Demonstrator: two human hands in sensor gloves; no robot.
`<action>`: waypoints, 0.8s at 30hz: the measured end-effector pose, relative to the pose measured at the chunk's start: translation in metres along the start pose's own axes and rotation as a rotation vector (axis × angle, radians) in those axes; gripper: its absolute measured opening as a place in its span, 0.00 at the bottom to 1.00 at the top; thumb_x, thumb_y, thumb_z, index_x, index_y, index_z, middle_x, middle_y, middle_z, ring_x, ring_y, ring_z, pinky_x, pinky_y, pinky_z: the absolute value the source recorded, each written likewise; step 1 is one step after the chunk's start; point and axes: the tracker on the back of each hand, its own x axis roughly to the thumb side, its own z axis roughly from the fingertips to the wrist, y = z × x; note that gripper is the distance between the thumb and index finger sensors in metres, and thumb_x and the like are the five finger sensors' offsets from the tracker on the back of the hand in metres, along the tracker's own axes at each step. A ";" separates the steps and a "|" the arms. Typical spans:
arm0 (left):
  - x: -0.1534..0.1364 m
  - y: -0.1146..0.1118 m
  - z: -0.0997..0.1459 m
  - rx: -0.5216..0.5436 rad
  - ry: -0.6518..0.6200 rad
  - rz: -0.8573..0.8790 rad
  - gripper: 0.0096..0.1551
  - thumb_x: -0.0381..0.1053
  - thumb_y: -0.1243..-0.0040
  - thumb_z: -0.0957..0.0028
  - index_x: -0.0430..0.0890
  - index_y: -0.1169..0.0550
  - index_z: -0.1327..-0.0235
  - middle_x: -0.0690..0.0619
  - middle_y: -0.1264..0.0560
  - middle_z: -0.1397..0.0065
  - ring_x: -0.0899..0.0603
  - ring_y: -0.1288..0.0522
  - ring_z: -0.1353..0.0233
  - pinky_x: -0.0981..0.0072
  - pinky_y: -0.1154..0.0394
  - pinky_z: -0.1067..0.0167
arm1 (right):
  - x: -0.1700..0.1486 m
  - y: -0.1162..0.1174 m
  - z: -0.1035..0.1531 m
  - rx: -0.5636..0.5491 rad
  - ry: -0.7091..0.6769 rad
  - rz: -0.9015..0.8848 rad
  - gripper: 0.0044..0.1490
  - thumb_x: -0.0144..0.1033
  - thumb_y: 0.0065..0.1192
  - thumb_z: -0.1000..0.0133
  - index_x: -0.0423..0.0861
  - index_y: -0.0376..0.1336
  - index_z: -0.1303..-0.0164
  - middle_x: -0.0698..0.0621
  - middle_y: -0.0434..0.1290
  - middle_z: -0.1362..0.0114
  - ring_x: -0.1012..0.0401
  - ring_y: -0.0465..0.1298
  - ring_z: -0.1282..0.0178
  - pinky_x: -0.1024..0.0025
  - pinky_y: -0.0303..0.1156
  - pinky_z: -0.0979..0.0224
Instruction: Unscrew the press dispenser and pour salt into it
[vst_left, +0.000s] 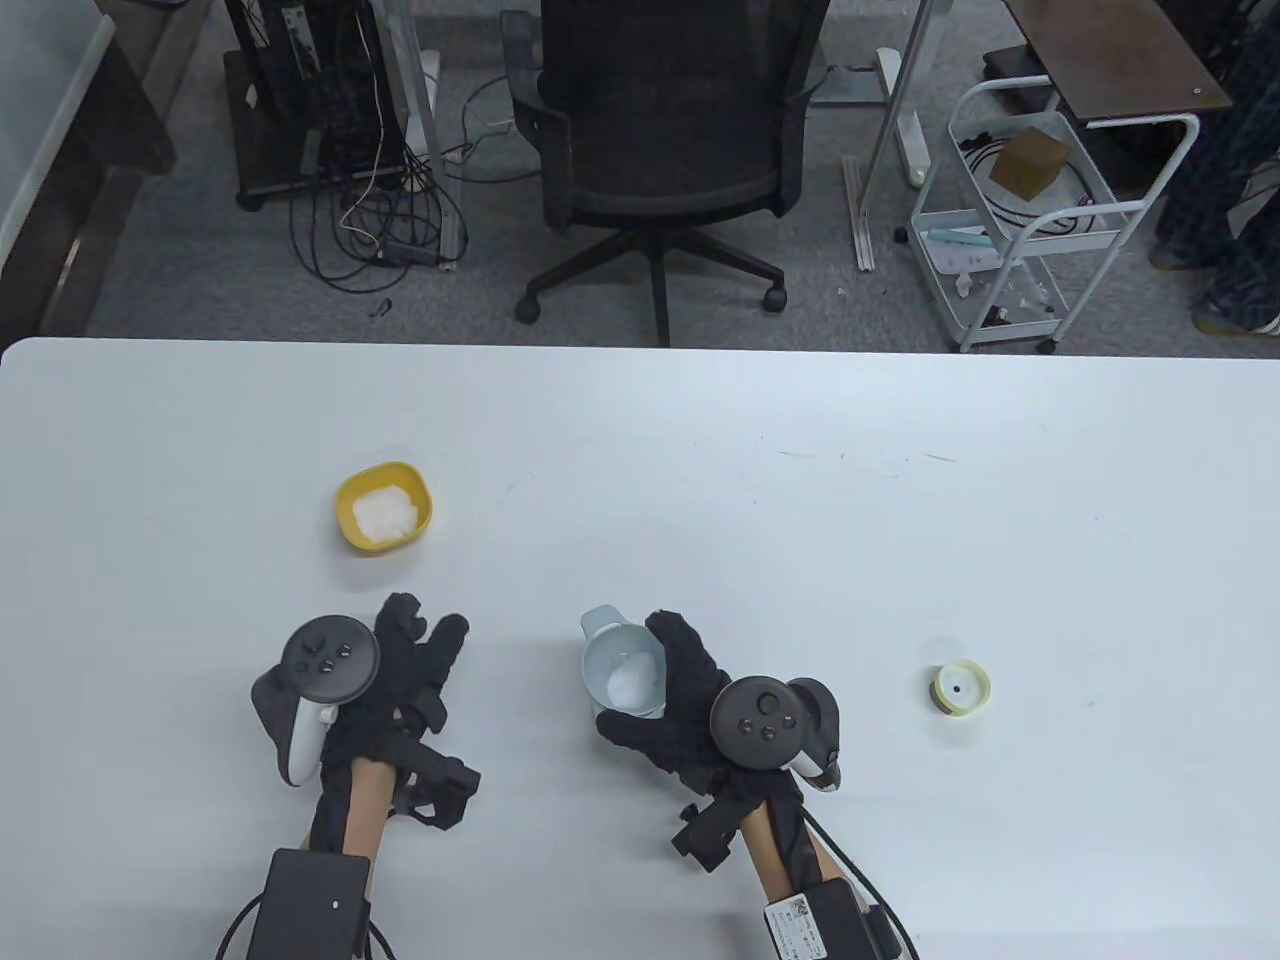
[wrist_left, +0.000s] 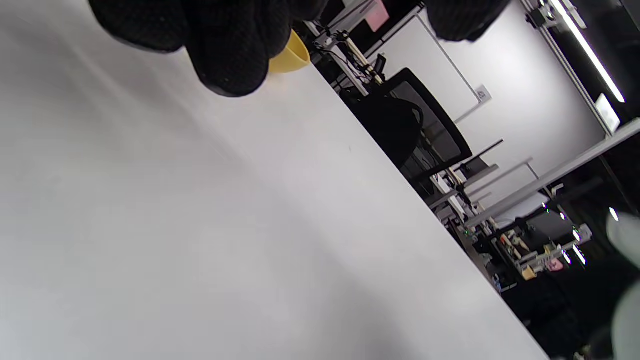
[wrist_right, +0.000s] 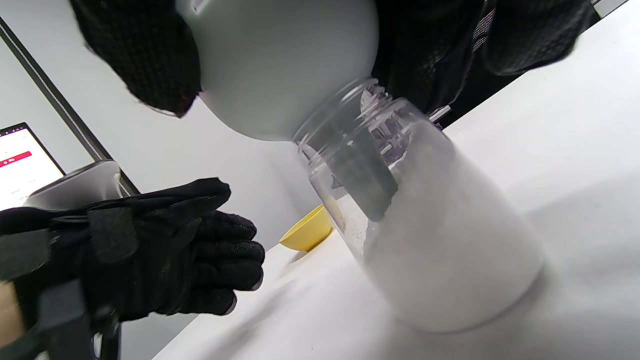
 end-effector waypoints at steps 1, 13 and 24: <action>0.002 -0.005 0.006 -0.009 -0.015 -0.028 0.60 0.68 0.49 0.35 0.23 0.46 0.12 0.20 0.36 0.19 0.26 0.25 0.28 0.29 0.32 0.35 | 0.000 0.000 0.000 0.002 0.000 -0.002 0.73 0.58 0.67 0.41 0.13 0.39 0.18 0.18 0.58 0.21 0.31 0.68 0.26 0.24 0.60 0.31; 0.012 -0.034 0.029 -0.019 -0.148 -0.112 0.57 0.67 0.48 0.36 0.25 0.42 0.14 0.22 0.33 0.20 0.27 0.24 0.28 0.30 0.31 0.35 | 0.001 -0.001 -0.002 0.019 0.008 -0.009 0.74 0.57 0.67 0.41 0.12 0.39 0.18 0.17 0.57 0.21 0.30 0.68 0.26 0.23 0.61 0.32; -0.001 -0.039 0.022 0.012 -0.107 -0.215 0.56 0.67 0.47 0.37 0.25 0.41 0.14 0.23 0.33 0.20 0.27 0.24 0.28 0.30 0.31 0.35 | 0.004 -0.002 0.000 -0.027 0.012 0.010 0.73 0.57 0.67 0.40 0.12 0.39 0.19 0.17 0.59 0.22 0.31 0.69 0.28 0.24 0.62 0.33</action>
